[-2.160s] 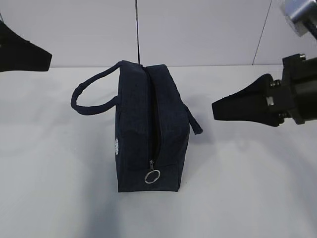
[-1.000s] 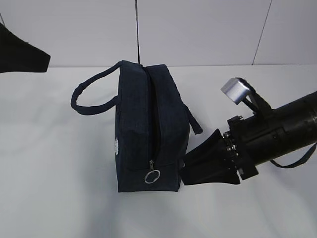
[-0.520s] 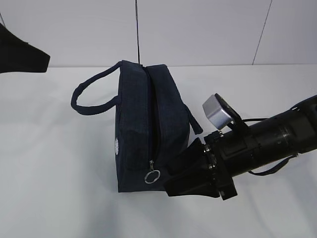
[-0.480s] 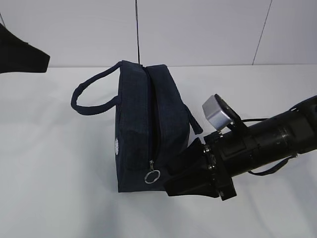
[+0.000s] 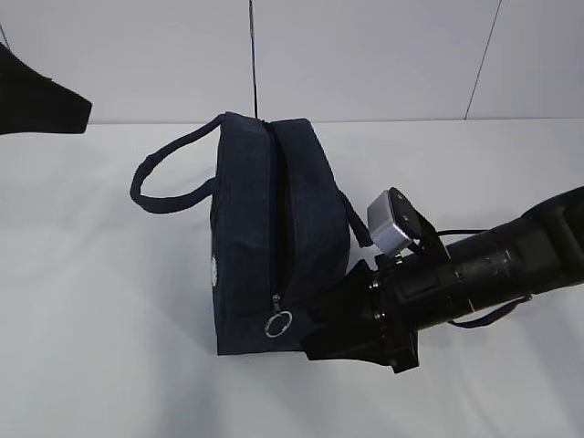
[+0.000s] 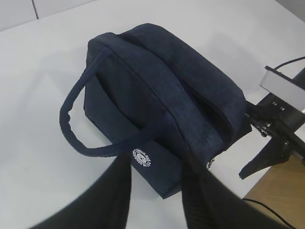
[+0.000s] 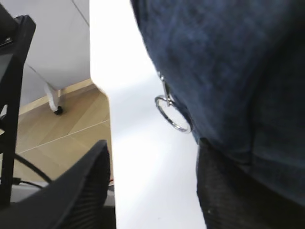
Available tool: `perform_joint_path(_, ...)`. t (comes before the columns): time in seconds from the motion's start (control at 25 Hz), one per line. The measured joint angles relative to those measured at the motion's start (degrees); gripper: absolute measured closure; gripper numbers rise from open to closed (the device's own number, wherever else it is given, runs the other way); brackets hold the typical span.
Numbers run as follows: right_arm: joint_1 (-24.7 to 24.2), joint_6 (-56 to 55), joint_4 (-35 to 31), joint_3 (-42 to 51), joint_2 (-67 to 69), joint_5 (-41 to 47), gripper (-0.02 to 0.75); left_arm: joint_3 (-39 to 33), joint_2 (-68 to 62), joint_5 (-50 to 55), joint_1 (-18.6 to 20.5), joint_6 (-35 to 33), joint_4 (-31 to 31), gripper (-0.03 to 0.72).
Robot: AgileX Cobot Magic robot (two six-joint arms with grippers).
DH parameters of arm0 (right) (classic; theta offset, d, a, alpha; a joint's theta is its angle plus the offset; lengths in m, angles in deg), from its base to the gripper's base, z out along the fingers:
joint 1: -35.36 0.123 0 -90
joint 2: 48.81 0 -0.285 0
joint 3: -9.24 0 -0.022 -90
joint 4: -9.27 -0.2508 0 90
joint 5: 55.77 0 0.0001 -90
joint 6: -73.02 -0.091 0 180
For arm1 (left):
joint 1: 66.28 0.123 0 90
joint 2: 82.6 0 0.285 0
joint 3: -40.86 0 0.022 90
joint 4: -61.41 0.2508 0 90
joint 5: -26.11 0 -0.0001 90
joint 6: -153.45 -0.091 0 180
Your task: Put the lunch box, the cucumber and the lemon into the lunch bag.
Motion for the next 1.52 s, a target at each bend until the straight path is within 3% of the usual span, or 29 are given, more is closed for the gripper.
perform_joint_path(0.16,0.63,0.93,-1.52,-0.47,0.79,-0.12,0.303,0.0,0.0,-0.13,0.0,0.0,0.99,0.449)
perform_joint_path(0.48,6.6,1.18,-1.77,-3.2,1.75,-4.58,0.303,0.0,0.0,-1.14,0.0,-0.09,1.53,0.449)
perform_joint_path(0.92,6.88,-0.55,-7.6,-3.24,2.13,-9.28,0.303,0.0,0.0,-1.57,0.0,-0.09,1.72,0.449)
perform_joint_path(1.52,6.88,-2.61,-11.76,-3.33,3.79,-2.56,0.303,0.0,0.0,-2.45,0.0,-0.09,1.81,0.449)
